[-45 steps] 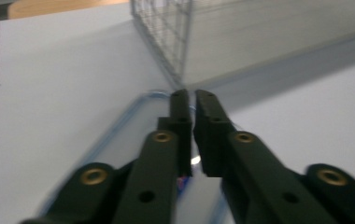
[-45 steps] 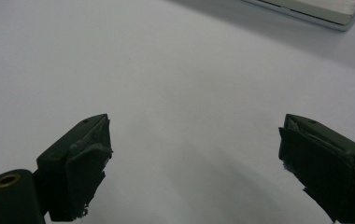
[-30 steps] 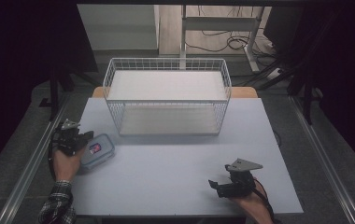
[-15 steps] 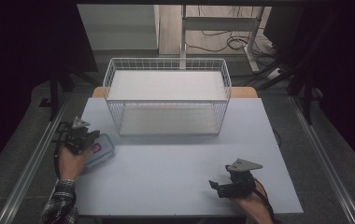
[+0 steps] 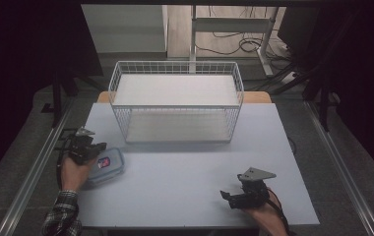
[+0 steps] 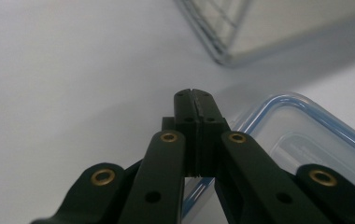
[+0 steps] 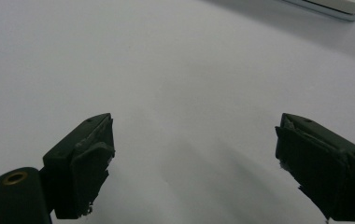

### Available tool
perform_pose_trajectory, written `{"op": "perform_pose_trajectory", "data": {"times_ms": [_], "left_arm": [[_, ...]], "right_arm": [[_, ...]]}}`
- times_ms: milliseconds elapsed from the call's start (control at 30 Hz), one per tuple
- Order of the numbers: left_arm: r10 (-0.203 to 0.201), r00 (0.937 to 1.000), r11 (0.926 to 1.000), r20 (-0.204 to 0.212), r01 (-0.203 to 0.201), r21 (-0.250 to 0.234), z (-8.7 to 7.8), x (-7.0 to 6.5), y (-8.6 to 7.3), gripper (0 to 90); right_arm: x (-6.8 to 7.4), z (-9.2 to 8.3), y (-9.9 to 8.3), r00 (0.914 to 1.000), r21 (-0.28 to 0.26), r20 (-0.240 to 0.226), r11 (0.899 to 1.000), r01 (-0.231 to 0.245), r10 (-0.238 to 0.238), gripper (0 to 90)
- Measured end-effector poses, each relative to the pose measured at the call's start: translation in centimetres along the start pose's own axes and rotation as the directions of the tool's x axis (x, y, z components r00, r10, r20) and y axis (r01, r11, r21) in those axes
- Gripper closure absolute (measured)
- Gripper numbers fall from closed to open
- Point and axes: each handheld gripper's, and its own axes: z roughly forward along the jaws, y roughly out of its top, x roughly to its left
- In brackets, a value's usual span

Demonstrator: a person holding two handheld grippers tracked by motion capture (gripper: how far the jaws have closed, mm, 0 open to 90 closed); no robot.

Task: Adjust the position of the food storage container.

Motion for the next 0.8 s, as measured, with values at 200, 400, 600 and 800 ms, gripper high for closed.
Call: {"op": "perform_pose_trajectory", "data": {"times_ms": [200,400,600,800], "left_arm": [[-0.018,0.9996,0.9973,0.022,0.02,-0.07,-2.1,-0.5,-0.3,89.9],[-0.134,0.9885,0.9807,-0.071,0.122,-0.153,-6.6,1.1,-4.7,89.9],[-0.2,0.9775,0.9748,-0.067,0.191,-0.114,-6.4,1.6,-7.6,90.0],[-0.185,0.9825,0.9797,-0.015,0.184,-0.08,-5.2,0.2,-7.3,90.0]], "right_arm": [[0.1,-0.1,0.0,1.0,0.0,-0.003,1.0,0.003,-0.003,11.5],[0.0,-0.2,-0.1,0.9999,-0.002,-0.011,1.0,0.001,-0.001,12.6],[0.2,-0.1,0.0,0.9999,-0.005,-0.009,1.0,0.008,-0.008,13.2],[0.2,-0.1,0.1,0.9999,-0.012,-0.013,1.0,0.006,-0.006,15.1]]}}
